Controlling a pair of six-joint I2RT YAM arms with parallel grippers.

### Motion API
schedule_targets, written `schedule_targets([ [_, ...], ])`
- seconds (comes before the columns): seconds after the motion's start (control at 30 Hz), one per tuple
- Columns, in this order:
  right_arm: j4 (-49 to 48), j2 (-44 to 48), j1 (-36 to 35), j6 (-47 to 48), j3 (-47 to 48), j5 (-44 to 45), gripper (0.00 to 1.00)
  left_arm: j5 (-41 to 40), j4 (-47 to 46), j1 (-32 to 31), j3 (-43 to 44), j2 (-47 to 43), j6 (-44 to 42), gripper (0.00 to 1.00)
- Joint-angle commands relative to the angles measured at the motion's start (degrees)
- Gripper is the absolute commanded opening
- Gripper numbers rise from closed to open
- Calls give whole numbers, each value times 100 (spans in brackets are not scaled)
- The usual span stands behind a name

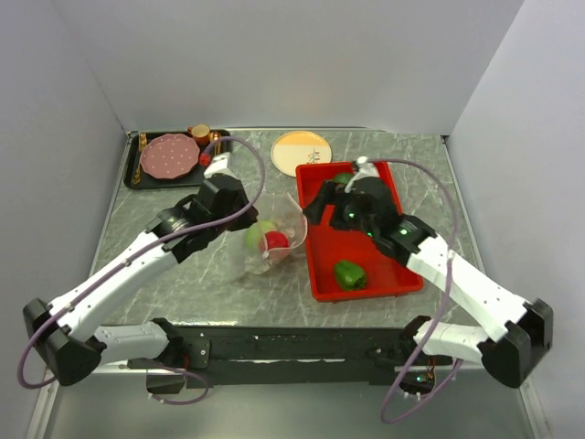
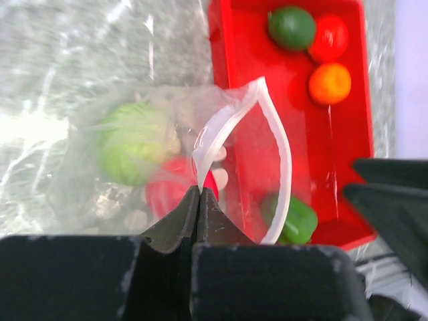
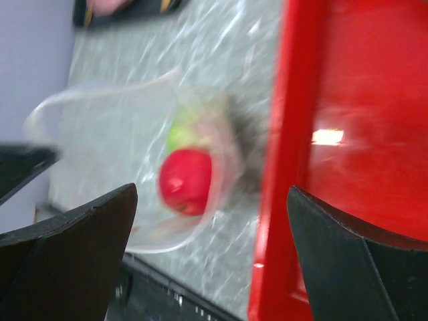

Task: Place the food in the zip-top bag and seal the zipper
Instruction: Place the fake fruit in the zipper food storage bag, then pick up the fake fruit from the bin.

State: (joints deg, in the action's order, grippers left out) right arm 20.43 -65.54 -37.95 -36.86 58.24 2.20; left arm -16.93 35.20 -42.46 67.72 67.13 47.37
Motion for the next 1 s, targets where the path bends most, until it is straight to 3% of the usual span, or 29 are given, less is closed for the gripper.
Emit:
schedule_targets([
  [0.0,312,375,534,-330,-391,660,100,-366,-231,149,-153,-525,54,1],
  [0.07,444,331,771,-409,-471,747,100,509,-278,438,-164,-211,-122,1],
  [0.13,628,200,903,-453,-515,956,100,297,404,414,230,350,130,1],
  [0.33,1156,-546,1308,-357,-121,1520,100,883,-434,326,-197,91,-70,1],
  [0.5,1367,-1136,1615,-234,257,2012,100,779,-339,326,-189,37,-53,1],
  [0.97,919,-1672,2415,170,275,1529,100,621,-242,335,-198,-69,-193,1],
])
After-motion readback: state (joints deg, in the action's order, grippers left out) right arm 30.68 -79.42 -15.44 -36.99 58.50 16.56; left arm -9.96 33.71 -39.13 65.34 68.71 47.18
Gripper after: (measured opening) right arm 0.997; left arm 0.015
